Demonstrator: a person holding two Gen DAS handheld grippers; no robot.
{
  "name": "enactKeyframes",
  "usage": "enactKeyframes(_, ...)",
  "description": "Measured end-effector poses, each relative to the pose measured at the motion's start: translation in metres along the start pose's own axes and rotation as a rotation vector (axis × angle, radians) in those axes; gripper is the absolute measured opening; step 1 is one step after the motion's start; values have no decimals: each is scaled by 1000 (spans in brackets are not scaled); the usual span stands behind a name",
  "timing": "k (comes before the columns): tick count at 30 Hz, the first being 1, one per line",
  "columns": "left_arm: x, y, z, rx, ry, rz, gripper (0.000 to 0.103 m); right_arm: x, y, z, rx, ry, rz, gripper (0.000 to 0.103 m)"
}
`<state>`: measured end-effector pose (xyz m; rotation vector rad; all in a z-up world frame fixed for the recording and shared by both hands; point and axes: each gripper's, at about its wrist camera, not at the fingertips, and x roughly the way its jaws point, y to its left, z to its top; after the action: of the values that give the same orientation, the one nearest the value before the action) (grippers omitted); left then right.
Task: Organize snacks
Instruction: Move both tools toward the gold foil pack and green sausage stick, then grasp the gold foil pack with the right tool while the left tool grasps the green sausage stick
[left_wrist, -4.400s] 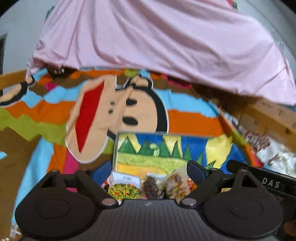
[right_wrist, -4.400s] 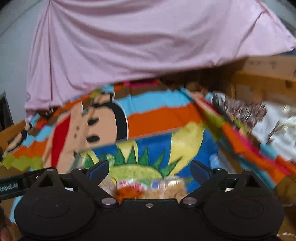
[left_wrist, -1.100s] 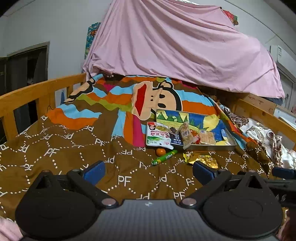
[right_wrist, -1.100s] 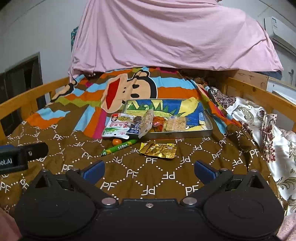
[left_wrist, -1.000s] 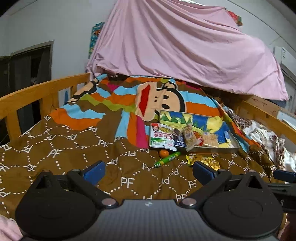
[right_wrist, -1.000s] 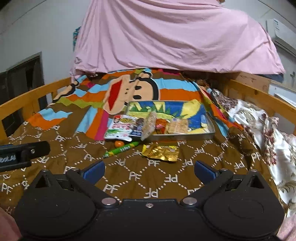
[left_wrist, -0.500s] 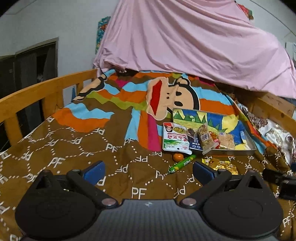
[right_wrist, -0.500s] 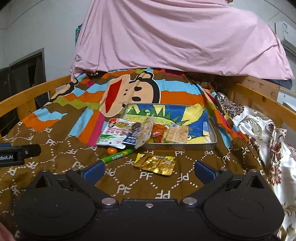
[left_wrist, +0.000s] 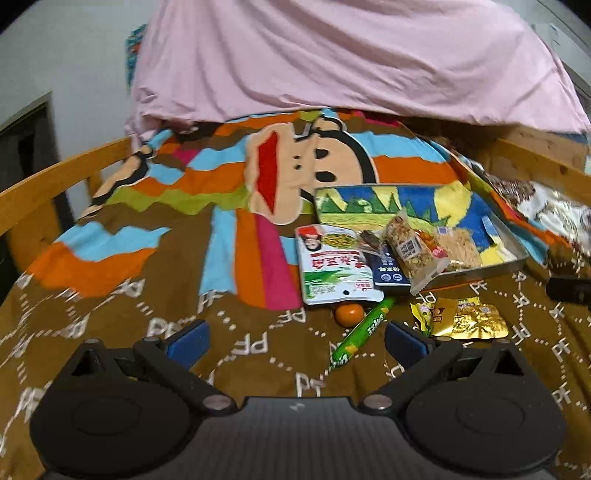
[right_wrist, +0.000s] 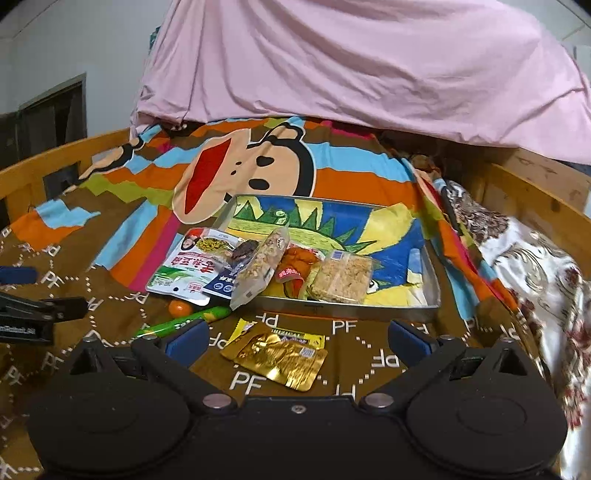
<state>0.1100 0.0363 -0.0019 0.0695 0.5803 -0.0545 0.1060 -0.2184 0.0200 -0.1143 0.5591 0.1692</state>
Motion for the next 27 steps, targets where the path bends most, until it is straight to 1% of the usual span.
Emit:
enactKeyframes(3, 29, -3, 0, 57, 22, -48, 103, 14, -1, 2, -46, -11, 19, 102)
enactKeyframes(6, 54, -3, 1, 66, 49, -83, 103, 28, -2, 4, -106, -21, 49, 102)
enactKeyframes(8, 66, -4, 4, 64, 45, -125, 103, 37, -1, 4, -147, -19, 73, 102)
enactKeyframes(11, 81, -7, 8, 95, 36, -200, 103, 54, -3, 2, -205, 3, 125, 102)
enactKeyframes(13, 90, -9, 10, 121, 55, -241, 103, 65, -4, 0, -235, 26, 162, 102)
enactKeyframes(17, 109, -11, 5, 133, 108, -327, 103, 88, -7, -7, -278, 68, 221, 102)
enactKeyframes(20, 120, -12, 0, 136, 153, -362, 102, 102, -5, -15, -297, 109, 271, 102)
enactKeyframes(23, 129, -12, -2, 130, 182, -396, 101, 113, -1, -21, -328, 130, 297, 102)
enactKeyframes(26, 131, -13, -2, 119, 191, -414, 96, 123, 1, -25, -335, 145, 285, 100)
enactKeyframes(27, 131, -13, -2, 117, 194, -416, 92, 126, 1, -26, -330, 150, 287, 99)
